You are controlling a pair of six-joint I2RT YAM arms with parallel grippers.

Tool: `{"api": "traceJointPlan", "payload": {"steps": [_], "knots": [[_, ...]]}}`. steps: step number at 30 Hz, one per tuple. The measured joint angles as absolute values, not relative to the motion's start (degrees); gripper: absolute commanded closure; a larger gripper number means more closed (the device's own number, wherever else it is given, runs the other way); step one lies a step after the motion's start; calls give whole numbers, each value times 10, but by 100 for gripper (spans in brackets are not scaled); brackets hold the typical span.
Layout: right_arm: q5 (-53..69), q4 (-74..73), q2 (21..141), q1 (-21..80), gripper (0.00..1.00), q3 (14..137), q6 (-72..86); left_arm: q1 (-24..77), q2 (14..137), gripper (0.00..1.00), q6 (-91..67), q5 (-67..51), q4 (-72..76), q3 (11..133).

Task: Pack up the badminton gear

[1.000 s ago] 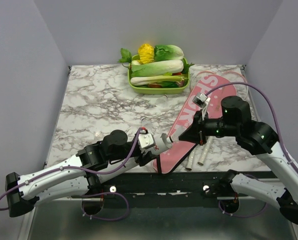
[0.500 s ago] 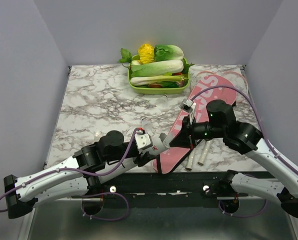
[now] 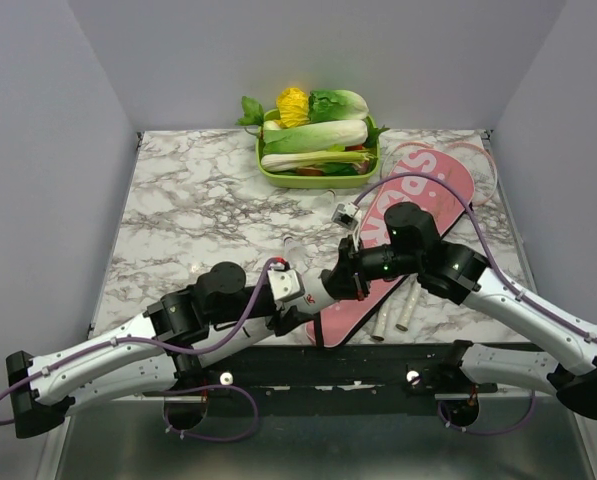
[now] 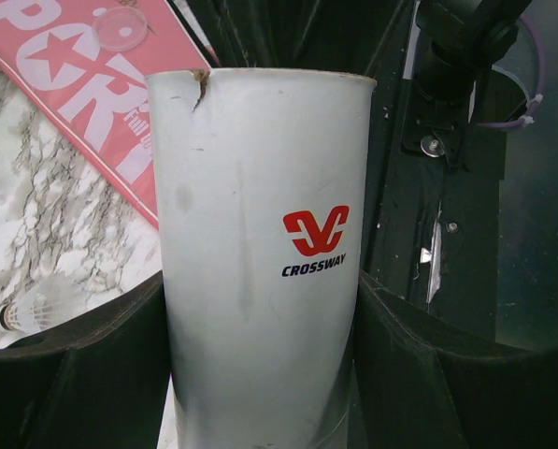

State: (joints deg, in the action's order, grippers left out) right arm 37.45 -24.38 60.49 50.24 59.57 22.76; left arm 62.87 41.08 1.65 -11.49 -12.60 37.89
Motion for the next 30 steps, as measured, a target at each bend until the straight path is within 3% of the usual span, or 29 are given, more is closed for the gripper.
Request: {"api": "traceJointPlan", "payload": {"steps": [6, 9, 10, 14, 21, 30], "knots": [[385, -197, 623, 519, 94, 576, 246, 631, 402, 100, 17, -122, -128, 378], [385, -183, 629, 525, 81, 569, 253, 632, 396, 100, 17, -125, -128, 376], [385, -180, 629, 526, 73, 567, 255, 632, 394, 100, 17, -126, -128, 376], [375, -180, 623, 527, 60, 567, 255, 634, 390, 100, 17, -127, -129, 375], [303, -267, 595, 528, 52, 626, 237, 634, 387, 100, 14, -126, -121, 375], [65, -450, 573, 532, 43, 788, 210, 634, 387, 100, 12, -109, -119, 375]]}}
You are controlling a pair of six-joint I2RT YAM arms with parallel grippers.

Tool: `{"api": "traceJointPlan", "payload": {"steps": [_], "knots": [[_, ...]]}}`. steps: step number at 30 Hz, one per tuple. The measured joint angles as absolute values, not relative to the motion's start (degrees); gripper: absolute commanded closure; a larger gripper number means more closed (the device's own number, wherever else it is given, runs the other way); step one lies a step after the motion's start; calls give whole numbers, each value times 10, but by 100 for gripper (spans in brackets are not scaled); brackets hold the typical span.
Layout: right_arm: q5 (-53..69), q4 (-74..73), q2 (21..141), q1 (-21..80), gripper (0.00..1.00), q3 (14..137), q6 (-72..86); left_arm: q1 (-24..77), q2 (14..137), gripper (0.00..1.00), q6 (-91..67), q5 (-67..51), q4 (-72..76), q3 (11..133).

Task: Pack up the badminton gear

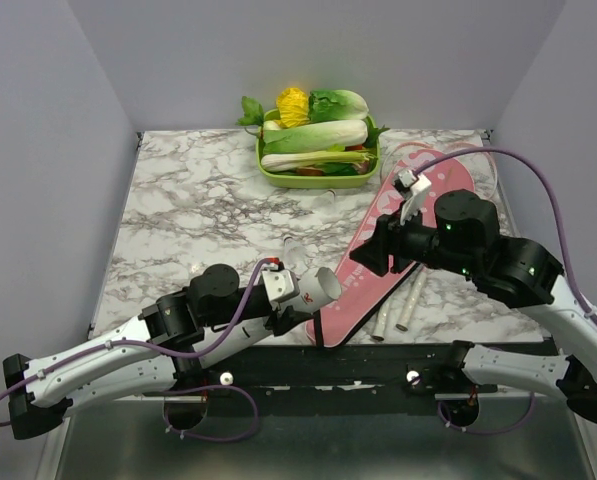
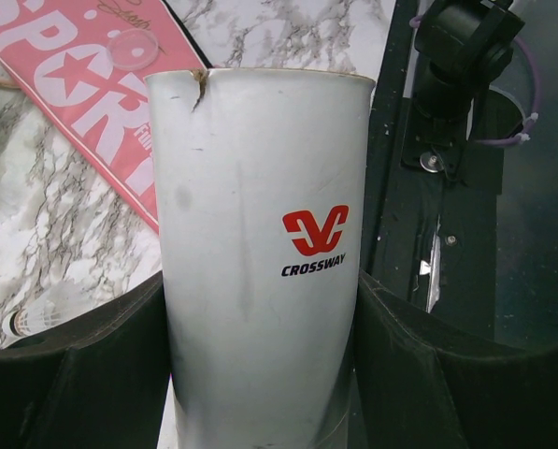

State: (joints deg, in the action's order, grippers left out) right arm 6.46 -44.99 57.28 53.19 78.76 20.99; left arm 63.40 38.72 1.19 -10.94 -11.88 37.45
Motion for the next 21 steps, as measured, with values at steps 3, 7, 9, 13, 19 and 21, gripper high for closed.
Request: {"api": "traceJointPlan", "payload": {"steps": [3, 7, 9, 13, 19, 21], "knots": [[-28, -483, 571, 532, 43, 794, 210, 634, 387, 100, 12, -106, -119, 375], [-134, -507, 615, 532, 42, 794, 209, 634, 387, 100, 12, -97, -119, 375], [-180, -505, 657, 532, 40, 792, 204, 634, 385, 100, 12, -94, -119, 375], [-236, -473, 745, 523, 39, 766, 174, 634, 376, 100, 11, -80, -123, 375], [-241, -387, 855, 460, 39, 755, 134, 634, 356, 100, 9, -57, -128, 374], [-241, -357, 894, 443, 39, 761, 121, 634, 349, 100, 8, -52, -128, 374]]}}
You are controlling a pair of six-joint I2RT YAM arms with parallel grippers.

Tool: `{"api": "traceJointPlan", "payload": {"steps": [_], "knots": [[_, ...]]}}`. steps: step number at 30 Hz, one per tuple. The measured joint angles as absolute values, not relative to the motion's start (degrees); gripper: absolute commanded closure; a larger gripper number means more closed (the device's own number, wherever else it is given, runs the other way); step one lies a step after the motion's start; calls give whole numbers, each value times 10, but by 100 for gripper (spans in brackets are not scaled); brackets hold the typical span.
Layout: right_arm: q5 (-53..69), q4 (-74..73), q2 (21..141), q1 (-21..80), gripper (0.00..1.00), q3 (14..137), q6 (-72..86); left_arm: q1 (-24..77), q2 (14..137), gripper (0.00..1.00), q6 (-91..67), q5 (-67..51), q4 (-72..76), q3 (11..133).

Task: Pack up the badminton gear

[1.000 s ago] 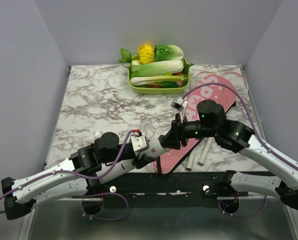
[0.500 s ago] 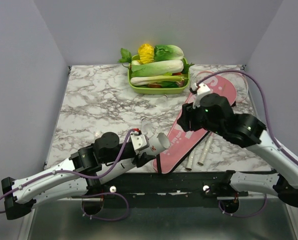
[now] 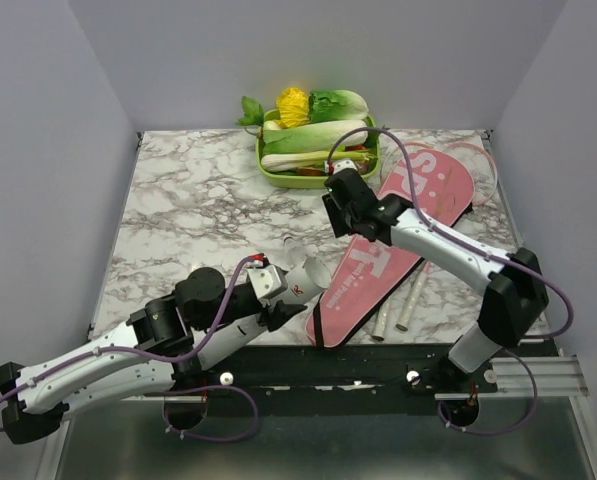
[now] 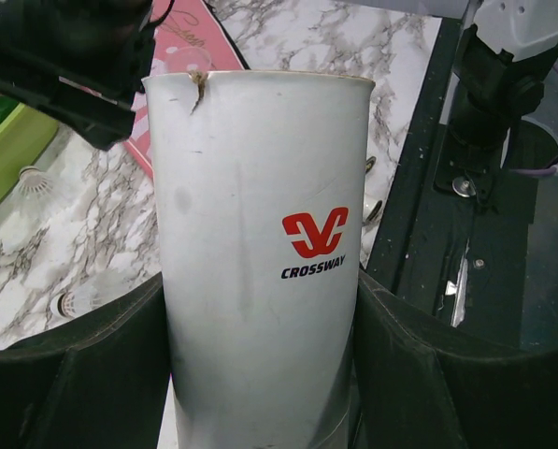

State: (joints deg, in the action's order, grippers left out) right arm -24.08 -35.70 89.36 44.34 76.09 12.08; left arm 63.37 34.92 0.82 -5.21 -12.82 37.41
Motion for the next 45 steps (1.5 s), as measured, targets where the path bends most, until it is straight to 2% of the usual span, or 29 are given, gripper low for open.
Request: {"api": "traceJointPlan", "payload": {"steps": [6, 11, 36, 45], "knots": [[-243, -299, 1031, 430, 39, 810, 74, 634, 329, 100, 6, -41, -129, 372], [-248, -270, 1101, 427, 39, 855, 43, 634, 323, 100, 6, -36, -129, 370], [-303, -215, 1239, 393, 54, 969, -50, 634, 336, 100, 6, -35, -125, 369], [-307, -215, 1262, 390, 84, 984, -61, 634, 340, 100, 6, -35, -123, 369]]}}
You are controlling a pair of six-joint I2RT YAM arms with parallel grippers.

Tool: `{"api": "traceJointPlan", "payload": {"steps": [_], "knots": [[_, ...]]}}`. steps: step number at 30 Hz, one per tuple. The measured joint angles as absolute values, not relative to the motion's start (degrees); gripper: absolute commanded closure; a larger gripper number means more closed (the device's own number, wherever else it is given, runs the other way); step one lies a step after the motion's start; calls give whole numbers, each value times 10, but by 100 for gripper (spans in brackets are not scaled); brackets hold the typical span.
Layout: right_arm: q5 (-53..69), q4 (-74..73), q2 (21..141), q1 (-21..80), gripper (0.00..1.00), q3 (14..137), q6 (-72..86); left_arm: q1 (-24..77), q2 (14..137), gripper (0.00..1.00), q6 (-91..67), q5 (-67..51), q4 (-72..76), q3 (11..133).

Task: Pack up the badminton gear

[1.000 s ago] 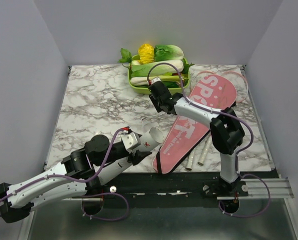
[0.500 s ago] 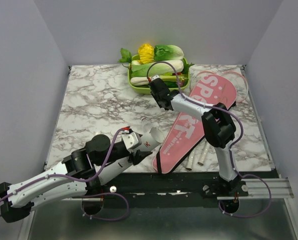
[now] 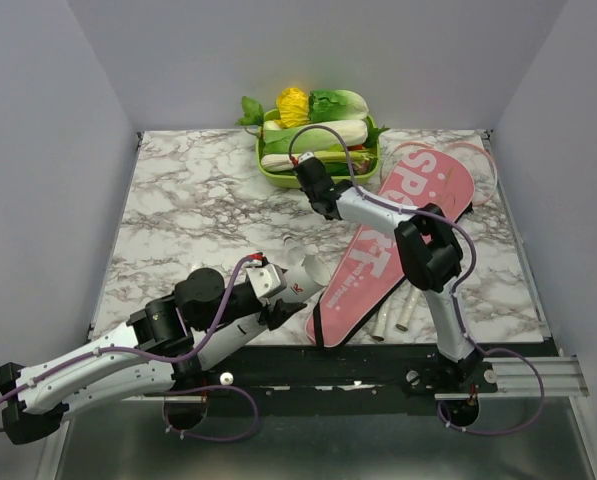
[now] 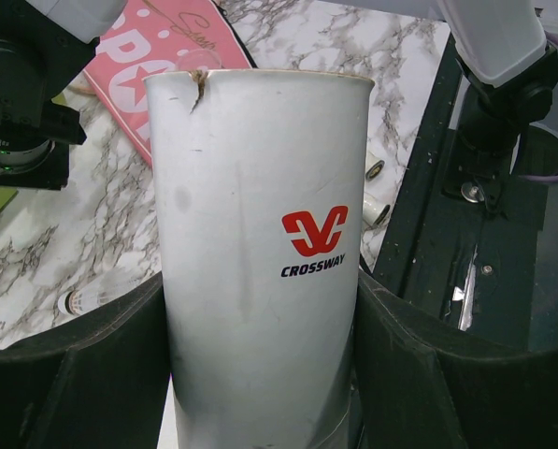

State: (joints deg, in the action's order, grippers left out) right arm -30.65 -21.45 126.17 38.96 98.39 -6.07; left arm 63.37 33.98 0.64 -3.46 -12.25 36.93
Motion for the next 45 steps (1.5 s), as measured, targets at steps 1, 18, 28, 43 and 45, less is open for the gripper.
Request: {"api": "traceJointPlan", "payload": {"steps": [1, 18, 28, 43, 45], "knots": [[-308, -215, 1264, 389, 87, 985, -62, 634, 340, 100, 6, -34, -123, 369], [-312, -239, 1140, 386, 99, 883, -24, 634, 340, 100, 7, -34, -122, 369], [-199, -352, 887, 385, 99, 805, 56, 634, 344, 100, 7, -35, -122, 369], [63, -571, 694, 385, 99, 928, 60, 634, 374, 100, 12, -94, -117, 369], [98, -592, 675, 385, 99, 934, 55, 634, 375, 100, 12, -104, -118, 369]]}}
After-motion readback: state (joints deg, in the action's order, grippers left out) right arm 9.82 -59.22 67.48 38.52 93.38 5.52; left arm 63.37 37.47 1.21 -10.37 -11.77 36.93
